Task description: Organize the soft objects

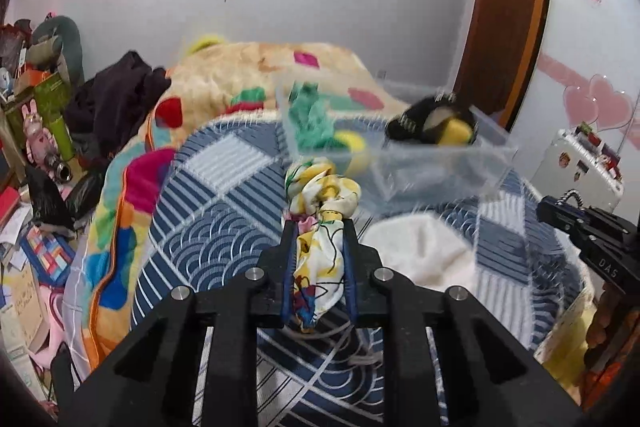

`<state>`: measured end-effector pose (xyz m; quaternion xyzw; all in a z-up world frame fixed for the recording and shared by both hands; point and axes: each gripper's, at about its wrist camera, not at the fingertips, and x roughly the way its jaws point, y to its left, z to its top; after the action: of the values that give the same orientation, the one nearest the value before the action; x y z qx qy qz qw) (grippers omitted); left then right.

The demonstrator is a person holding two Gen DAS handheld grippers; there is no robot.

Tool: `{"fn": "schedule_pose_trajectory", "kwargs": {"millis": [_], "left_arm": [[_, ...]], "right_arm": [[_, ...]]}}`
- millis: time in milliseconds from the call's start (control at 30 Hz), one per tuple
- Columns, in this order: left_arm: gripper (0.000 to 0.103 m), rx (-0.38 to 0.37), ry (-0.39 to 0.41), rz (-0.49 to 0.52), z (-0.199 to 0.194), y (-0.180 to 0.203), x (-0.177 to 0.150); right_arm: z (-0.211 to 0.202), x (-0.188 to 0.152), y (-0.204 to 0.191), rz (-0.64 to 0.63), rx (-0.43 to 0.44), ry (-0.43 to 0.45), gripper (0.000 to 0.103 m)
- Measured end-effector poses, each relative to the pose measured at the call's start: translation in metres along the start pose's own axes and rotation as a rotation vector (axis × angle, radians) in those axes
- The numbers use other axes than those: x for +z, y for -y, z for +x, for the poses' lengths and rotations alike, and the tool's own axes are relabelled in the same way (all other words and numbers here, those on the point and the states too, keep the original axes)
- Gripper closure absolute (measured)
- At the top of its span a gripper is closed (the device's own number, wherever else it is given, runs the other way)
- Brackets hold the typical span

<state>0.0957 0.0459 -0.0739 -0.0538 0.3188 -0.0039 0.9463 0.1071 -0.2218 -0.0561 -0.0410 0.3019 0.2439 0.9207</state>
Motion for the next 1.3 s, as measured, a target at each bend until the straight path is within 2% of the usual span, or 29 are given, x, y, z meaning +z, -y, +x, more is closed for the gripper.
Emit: {"fn": "schedule_pose_trajectory", "kwargs": {"millis": [233, 367, 500, 667, 800, 933, 1033, 1100, 1133, 1233, 1300], "left_arm": [[0.084, -0.022, 0.084, 0.025, -0.011, 0.014, 0.034], [0.084, -0.039, 0.116, 0.03, -0.006, 0.02, 0.057], [0.088, -0.061, 0.129, 0.02, 0.003, 0.022, 0.078], [0.088, -0.074, 0.084, 0.017, 0.022, 0.021, 0.09], [0.087, -0.073, 0.038, 0.032, 0.031, 0.023, 0.077], [0.087, -0.078, -0.006, 0.049, 0.035, 0.027, 0.059], [0.08, -0.081, -0.021, 0.058, 0.033, 0.029, 0.051], [0.074, -0.071, -0.022, 0.064, 0.03, 0.028, 0.046], [0.073, -0.07, -0.022, 0.064, 0.028, 0.027, 0.043], [0.071, -0.08, -0.028, 0.057, 0.021, 0.025, 0.038], [0.064, -0.079, -0.026, 0.058, 0.015, 0.023, 0.034]], "right_arm": [[-0.001, 0.034, -0.011, -0.021, 0.027, 0.083, 0.093], [0.009, 0.063, -0.018, -0.02, 0.074, 0.13, 0.093], [0.029, 0.081, -0.027, -0.004, 0.135, 0.135, 0.093], [0.065, 0.09, -0.041, -0.002, 0.186, 0.066, 0.093], [0.089, 0.084, -0.047, -0.003, 0.2, -0.024, 0.093], [0.094, 0.071, -0.045, 0.006, 0.197, -0.084, 0.092], [0.085, 0.068, -0.042, 0.003, 0.192, -0.082, 0.075], [0.076, 0.068, -0.04, -0.002, 0.175, -0.067, 0.05], [0.071, 0.066, -0.039, -0.005, 0.17, -0.056, 0.046], [0.064, 0.063, -0.034, 0.002, 0.177, -0.056, 0.046], [0.058, 0.061, -0.031, 0.008, 0.175, -0.045, 0.045]]}}
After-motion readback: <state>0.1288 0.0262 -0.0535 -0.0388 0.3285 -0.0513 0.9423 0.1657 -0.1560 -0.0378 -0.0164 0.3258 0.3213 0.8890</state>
